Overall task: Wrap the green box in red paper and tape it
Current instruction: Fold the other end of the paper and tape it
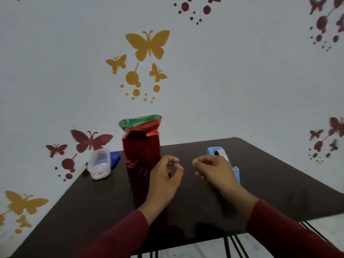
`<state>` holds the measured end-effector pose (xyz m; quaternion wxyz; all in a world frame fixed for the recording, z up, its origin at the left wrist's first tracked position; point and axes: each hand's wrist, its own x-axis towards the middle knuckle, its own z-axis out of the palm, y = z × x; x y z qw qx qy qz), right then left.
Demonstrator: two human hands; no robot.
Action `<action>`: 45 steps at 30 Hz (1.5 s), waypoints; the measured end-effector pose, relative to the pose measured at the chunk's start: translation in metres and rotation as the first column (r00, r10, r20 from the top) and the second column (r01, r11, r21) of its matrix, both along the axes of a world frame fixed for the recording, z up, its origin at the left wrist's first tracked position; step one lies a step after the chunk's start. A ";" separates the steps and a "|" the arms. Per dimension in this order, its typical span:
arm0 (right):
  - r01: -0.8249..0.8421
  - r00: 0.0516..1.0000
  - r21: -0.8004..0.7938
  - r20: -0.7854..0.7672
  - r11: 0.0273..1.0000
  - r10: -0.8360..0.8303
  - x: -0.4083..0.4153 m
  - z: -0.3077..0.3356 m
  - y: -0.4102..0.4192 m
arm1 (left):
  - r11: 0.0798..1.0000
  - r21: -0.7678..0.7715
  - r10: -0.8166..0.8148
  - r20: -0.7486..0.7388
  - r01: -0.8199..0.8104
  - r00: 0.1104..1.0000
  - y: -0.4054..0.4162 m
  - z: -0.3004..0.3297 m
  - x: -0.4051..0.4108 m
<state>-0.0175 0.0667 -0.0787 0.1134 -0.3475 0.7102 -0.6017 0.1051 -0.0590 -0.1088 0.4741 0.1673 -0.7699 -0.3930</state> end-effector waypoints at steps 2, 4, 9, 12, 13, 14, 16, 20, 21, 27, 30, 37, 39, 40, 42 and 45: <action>0.107 0.985 -0.020 -0.135 0.994 -0.109 -0.016 0.001 0.021 | 0.994 -0.085 -0.058 0.070 0.063 0.996 0.009 -0.009 -0.031; 0.233 0.931 -0.009 -0.287 0.972 -0.226 -0.035 -0.001 0.037 | 0.971 -0.181 -0.127 0.173 0.158 0.977 0.020 -0.015 -0.059; 0.452 0.879 0.256 -0.293 0.855 -0.377 -0.079 -0.004 0.059 | 0.929 -0.307 -0.102 0.319 0.205 0.942 0.029 -0.025 -0.119; 0.295 0.937 0.346 0.077 0.891 -0.340 -0.096 -0.002 0.055 | 0.939 -0.279 -0.108 0.314 0.200 0.943 0.028 -0.036 -0.137; 0.214 0.926 0.351 0.225 0.912 -0.304 -0.098 -0.002 0.052 | 0.941 -0.267 -0.123 0.302 0.208 0.945 0.028 -0.040 -0.140; 0.134 0.901 0.355 0.345 0.925 -0.263 -0.099 -0.001 0.050 | 0.941 -0.262 -0.134 0.292 0.213 0.947 0.028 -0.045 -0.142; 0.021 0.865 0.363 0.461 0.931 -0.199 -0.099 0.003 0.046 | 0.939 -0.263 -0.142 0.282 0.219 0.949 0.026 -0.050 -0.144; -0.032 0.816 0.367 0.547 0.930 -0.188 -0.105 0.011 0.038 | 0.932 -0.258 -0.190 0.249 0.254 0.950 0.022 -0.052 -0.146; -0.040 0.807 0.362 0.562 0.931 -0.184 -0.107 0.013 0.036 | 0.933 -0.253 -0.199 0.237 0.258 0.951 0.021 -0.053 -0.147; -0.030 0.767 0.188 0.635 0.982 -0.098 -0.109 0.022 0.030 | 0.942 -0.228 -0.202 0.202 0.246 0.958 0.023 -0.052 -0.149; 0.046 0.776 0.124 0.620 0.991 -0.114 -0.105 0.004 0.035 | 0.938 -0.224 -0.218 0.220 0.266 0.951 0.021 -0.054 -0.149; 0.199 0.818 -0.068 0.562 0.978 -0.127 -0.076 -0.031 0.055 | 0.898 -0.259 -0.296 0.238 0.354 0.925 0.014 -0.060 -0.151; 0.180 0.830 -0.094 0.549 0.979 -0.100 -0.072 -0.036 0.058 | 0.900 -0.260 -0.304 0.203 0.351 0.931 0.012 -0.063 -0.152; 0.178 0.835 -0.101 0.542 0.979 -0.096 -0.072 -0.038 0.059 | 0.902 -0.258 -0.302 0.197 0.347 0.932 0.012 -0.063 -0.152; 0.174 0.852 -0.111 0.516 0.978 -0.093 -0.072 -0.040 0.059 | 0.903 -0.257 -0.301 0.195 0.344 0.934 0.012 -0.063 -0.153; 0.169 0.875 -0.118 0.475 0.978 -0.094 -0.076 -0.046 0.059 | 0.902 -0.263 -0.299 0.190 0.342 0.935 0.011 -0.064 -0.155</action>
